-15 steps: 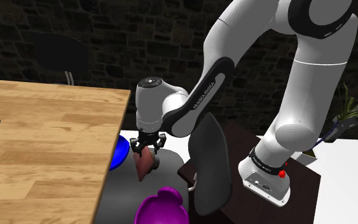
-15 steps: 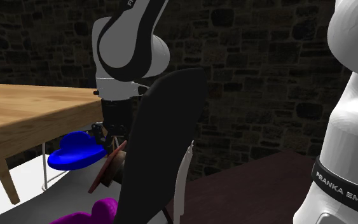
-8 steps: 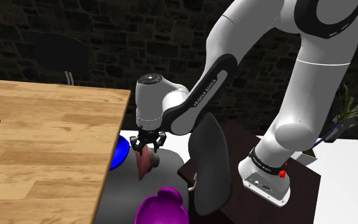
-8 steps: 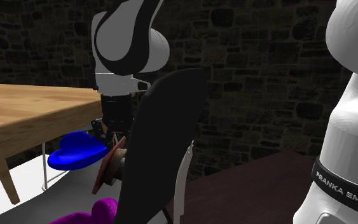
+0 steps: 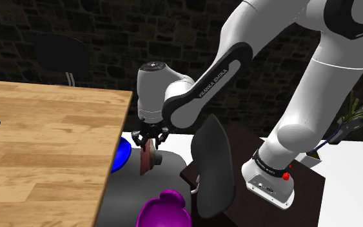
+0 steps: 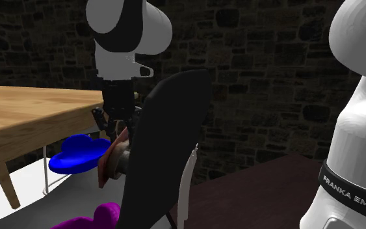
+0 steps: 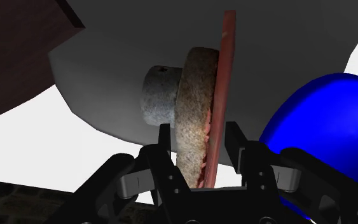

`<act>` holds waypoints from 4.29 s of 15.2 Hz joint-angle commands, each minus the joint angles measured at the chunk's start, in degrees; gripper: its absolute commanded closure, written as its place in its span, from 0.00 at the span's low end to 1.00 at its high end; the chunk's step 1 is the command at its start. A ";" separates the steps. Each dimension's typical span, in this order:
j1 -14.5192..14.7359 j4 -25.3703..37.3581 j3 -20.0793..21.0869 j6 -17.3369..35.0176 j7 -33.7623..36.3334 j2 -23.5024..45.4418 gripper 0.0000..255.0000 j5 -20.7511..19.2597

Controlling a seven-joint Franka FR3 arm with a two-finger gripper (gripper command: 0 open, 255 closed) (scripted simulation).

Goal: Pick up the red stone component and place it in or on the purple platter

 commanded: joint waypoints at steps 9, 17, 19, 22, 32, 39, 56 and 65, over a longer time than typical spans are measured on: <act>-0.98 1.59 1.53 -7.74 -5.77 -7.94 1.00 8.17; -0.77 3.84 1.03 -14.35 -8.82 -13.29 1.00 12.37; -0.69 4.53 0.80 -16.01 -9.38 -14.45 1.00 13.12; -0.60 5.35 0.51 -17.86 -9.93 -15.65 1.00 13.85; 8.15 -0.18 6.18 -20.85 -2.08 -26.76 1.00 23.43; 13.83 0.01 11.28 -23.53 5.92 -31.18 1.00 28.08; 10.25 -5.54 20.69 -8.60 11.98 -21.17 1.00 24.43; 9.09 -6.15 22.07 -6.30 13.30 -19.05 1.00 22.69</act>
